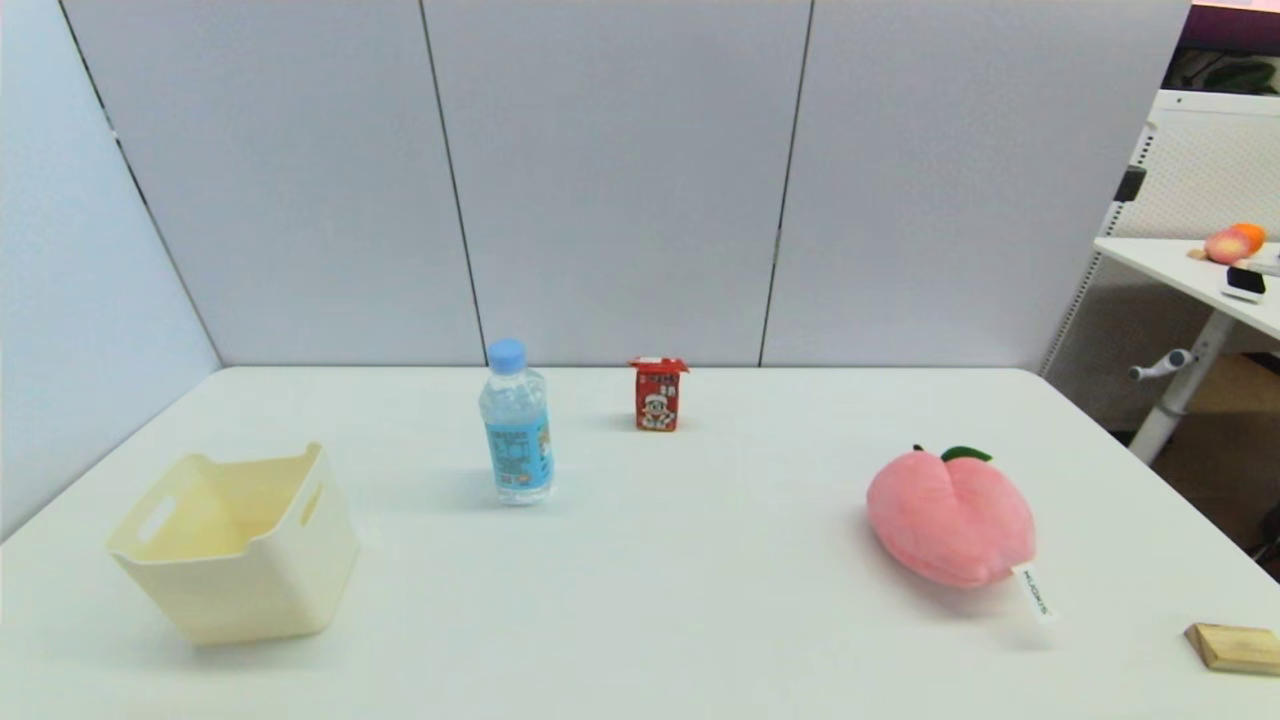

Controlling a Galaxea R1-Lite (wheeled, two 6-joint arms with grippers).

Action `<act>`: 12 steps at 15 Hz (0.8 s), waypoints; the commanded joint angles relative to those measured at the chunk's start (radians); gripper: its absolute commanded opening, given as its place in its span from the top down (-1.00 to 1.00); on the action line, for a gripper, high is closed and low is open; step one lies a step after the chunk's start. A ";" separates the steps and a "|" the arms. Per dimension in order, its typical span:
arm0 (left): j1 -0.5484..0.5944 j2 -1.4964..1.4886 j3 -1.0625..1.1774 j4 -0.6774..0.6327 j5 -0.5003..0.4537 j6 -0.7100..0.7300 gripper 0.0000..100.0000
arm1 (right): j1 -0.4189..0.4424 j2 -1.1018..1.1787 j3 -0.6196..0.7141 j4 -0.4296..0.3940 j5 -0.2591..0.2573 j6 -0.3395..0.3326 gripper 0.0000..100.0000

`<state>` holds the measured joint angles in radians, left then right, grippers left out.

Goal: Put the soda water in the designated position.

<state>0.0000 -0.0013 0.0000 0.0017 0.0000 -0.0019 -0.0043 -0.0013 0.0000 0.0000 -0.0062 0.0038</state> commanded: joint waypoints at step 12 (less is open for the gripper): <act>0.000 0.001 0.000 0.000 0.000 0.000 -1.00 | 0.000 0.000 0.000 0.000 0.000 0.001 -1.00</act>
<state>0.0000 -0.0013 0.0000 0.0017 0.0000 -0.0023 -0.0047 -0.0013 0.0000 0.0000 -0.0062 0.0043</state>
